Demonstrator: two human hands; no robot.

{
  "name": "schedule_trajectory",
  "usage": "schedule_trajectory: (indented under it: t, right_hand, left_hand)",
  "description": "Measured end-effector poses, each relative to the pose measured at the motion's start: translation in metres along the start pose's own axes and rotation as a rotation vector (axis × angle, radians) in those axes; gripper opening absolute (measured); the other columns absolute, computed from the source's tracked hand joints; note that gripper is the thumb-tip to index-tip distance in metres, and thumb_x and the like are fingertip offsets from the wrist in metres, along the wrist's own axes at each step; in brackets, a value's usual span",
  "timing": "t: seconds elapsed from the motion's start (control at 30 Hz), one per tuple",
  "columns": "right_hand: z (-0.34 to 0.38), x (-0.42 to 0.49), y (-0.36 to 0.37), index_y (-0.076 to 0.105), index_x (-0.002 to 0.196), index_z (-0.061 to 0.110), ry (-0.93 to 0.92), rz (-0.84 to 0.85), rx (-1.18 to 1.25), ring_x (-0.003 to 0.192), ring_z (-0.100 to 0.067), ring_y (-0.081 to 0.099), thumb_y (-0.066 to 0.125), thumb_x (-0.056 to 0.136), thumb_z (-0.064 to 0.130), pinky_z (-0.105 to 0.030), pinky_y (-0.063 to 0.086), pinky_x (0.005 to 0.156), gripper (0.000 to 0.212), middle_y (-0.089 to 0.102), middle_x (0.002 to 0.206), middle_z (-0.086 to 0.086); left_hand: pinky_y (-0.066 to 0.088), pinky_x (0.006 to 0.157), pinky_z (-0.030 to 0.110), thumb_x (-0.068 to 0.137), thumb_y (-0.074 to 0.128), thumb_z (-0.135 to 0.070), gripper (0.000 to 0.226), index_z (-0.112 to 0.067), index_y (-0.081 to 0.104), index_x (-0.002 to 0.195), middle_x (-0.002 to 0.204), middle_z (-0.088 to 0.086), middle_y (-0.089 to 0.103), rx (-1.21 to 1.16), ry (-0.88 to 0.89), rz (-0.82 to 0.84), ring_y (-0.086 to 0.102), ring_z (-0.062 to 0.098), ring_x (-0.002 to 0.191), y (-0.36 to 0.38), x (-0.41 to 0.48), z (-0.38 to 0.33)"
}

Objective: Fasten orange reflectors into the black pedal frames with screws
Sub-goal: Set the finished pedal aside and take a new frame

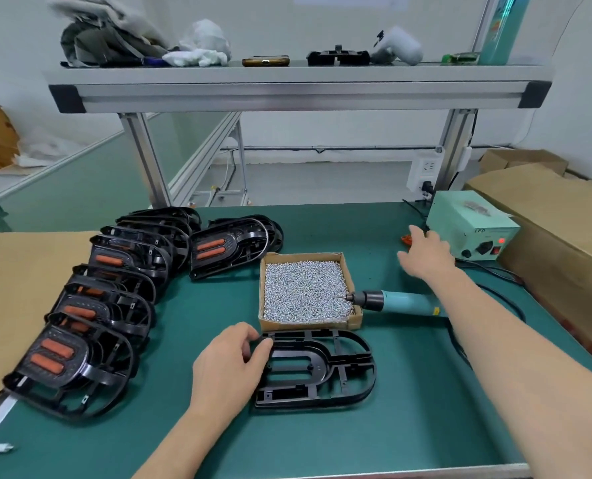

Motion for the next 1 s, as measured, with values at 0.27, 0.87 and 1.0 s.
schedule_trajectory:
  t: [0.27, 0.87, 1.0]
  right_hand:
    - [-0.008, 0.024, 0.013, 0.034, 0.153, 0.025, -0.034, 0.035, -0.159, 0.134, -0.038, 0.037, 0.045, 0.099, 0.026, -0.048, 0.038, 0.108, 0.056, 0.038, 0.149, -0.012]
    - [0.015, -0.045, -0.038, 0.070, 0.090, 0.010, -0.299, -0.367, 0.306, 0.099, -0.031, 0.058, 0.066, 0.089, 0.004, -0.039, 0.046, 0.090, 0.007, 0.066, 0.115, -0.009]
    - [0.038, -0.087, -0.049, 0.069, 0.088, 0.010, -0.461, -0.424, 0.380, 0.105, -0.030, 0.059, 0.069, 0.087, 0.004, -0.041, 0.045, 0.094, 0.006, 0.068, 0.122, -0.006]
  left_hand:
    - [0.036, 0.055, 0.021, 0.086, 0.064, -0.046, 0.022, -0.033, 0.050, 0.075, 0.063, -0.010, 0.053, -0.003, 0.009, -0.003, 0.052, 0.002, 0.065, 0.001, 0.002, 0.000]
    - [0.037, 0.055, 0.022, 0.088, 0.061, -0.045, 0.022, -0.032, 0.052, 0.072, 0.062, -0.011, 0.055, -0.033, -0.004, -0.011, 0.053, 0.002, 0.064, 0.001, 0.003, 0.002]
    - [0.036, 0.055, 0.022, 0.090, 0.058, -0.045, 0.022, -0.032, 0.053, 0.072, 0.062, -0.012, 0.057, -0.042, 0.002, -0.021, 0.054, 0.001, 0.063, 0.000, 0.003, 0.002]
Point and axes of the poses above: each hand's wrist, its own x-axis towards the middle knuckle, its own y-axis out of the palm, z = x × y, the point moved 9 cm from there along x, towards the middle knuckle
